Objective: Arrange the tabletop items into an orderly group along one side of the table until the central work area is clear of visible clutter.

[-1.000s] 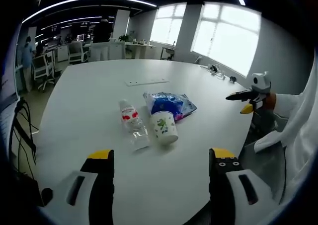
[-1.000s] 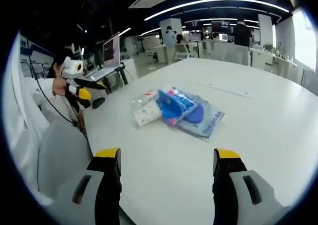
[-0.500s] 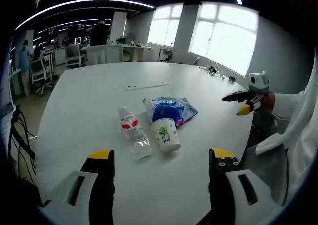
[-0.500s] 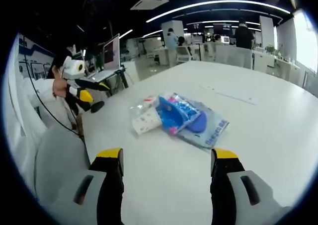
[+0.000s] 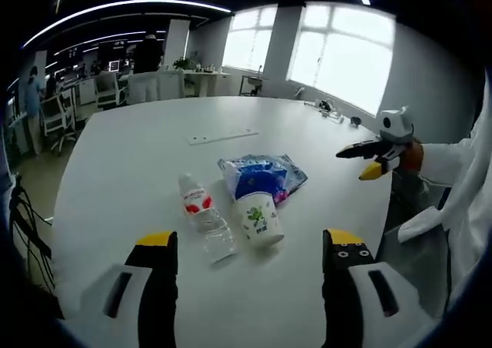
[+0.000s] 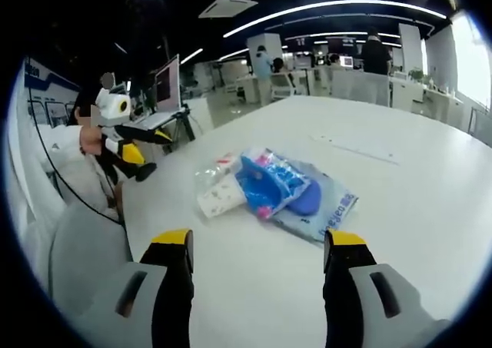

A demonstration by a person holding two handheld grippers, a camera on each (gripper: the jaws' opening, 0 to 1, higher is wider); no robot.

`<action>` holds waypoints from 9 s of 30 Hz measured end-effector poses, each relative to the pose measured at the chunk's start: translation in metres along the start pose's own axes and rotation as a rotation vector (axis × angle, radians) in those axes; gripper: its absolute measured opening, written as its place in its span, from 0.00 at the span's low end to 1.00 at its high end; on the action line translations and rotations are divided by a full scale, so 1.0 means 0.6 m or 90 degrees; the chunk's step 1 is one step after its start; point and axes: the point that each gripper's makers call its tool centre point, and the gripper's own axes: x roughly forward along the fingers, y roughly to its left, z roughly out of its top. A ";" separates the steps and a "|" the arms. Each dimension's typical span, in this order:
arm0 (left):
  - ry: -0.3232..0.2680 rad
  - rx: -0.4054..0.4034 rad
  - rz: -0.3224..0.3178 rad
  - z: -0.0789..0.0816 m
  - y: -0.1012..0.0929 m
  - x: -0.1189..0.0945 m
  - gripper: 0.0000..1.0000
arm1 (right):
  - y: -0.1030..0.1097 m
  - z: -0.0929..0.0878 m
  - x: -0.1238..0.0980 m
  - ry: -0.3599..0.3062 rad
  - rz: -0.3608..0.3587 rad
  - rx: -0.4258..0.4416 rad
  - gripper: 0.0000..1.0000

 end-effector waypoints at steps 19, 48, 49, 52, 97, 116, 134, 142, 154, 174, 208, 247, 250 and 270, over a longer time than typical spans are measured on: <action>0.001 0.017 -0.026 0.022 0.017 0.071 0.75 | -0.019 0.031 0.070 -0.020 -0.003 0.041 0.60; 0.004 0.045 -0.045 0.052 0.029 0.174 0.62 | -0.051 0.023 0.152 0.000 -0.043 0.073 0.42; 0.005 0.049 -0.044 0.053 0.029 0.179 0.62 | -0.053 0.021 0.155 0.001 -0.046 0.077 0.42; 0.005 0.050 -0.047 0.053 0.029 0.189 0.60 | -0.059 0.017 0.160 0.003 -0.056 0.083 0.39; 0.081 0.138 -0.014 0.025 0.046 0.272 0.13 | -0.076 -0.022 0.207 0.033 -0.091 0.129 0.05; 0.072 0.147 -0.011 0.029 0.047 0.268 0.00 | -0.074 -0.004 0.200 0.004 -0.096 0.123 0.00; 0.034 0.147 -0.011 0.068 0.028 0.250 0.00 | -0.075 0.036 0.168 -0.038 -0.100 0.121 0.00; 0.015 0.142 -0.013 0.093 0.006 0.245 0.00 | -0.085 0.058 0.143 -0.059 -0.105 0.120 0.00; 0.002 0.127 -0.025 0.120 -0.037 0.249 0.00 | -0.110 0.074 0.096 -0.081 -0.119 0.117 0.00; -0.020 0.153 -0.064 0.178 -0.158 0.301 0.00 | -0.186 0.072 -0.021 -0.106 -0.184 0.113 0.00; -0.009 0.145 -0.094 0.222 -0.325 0.465 0.00 | -0.353 0.014 -0.172 -0.100 -0.260 0.109 0.00; 0.057 0.085 -0.113 0.159 -0.434 0.630 0.00 | -0.491 -0.111 -0.231 -0.038 -0.266 0.147 0.00; 0.063 0.077 -0.118 0.148 -0.448 0.635 0.00 | -0.492 -0.123 -0.239 -0.036 -0.268 0.152 0.00; 0.070 0.054 -0.127 0.133 -0.475 0.678 0.00 | -0.531 -0.163 -0.258 -0.025 -0.284 0.169 0.00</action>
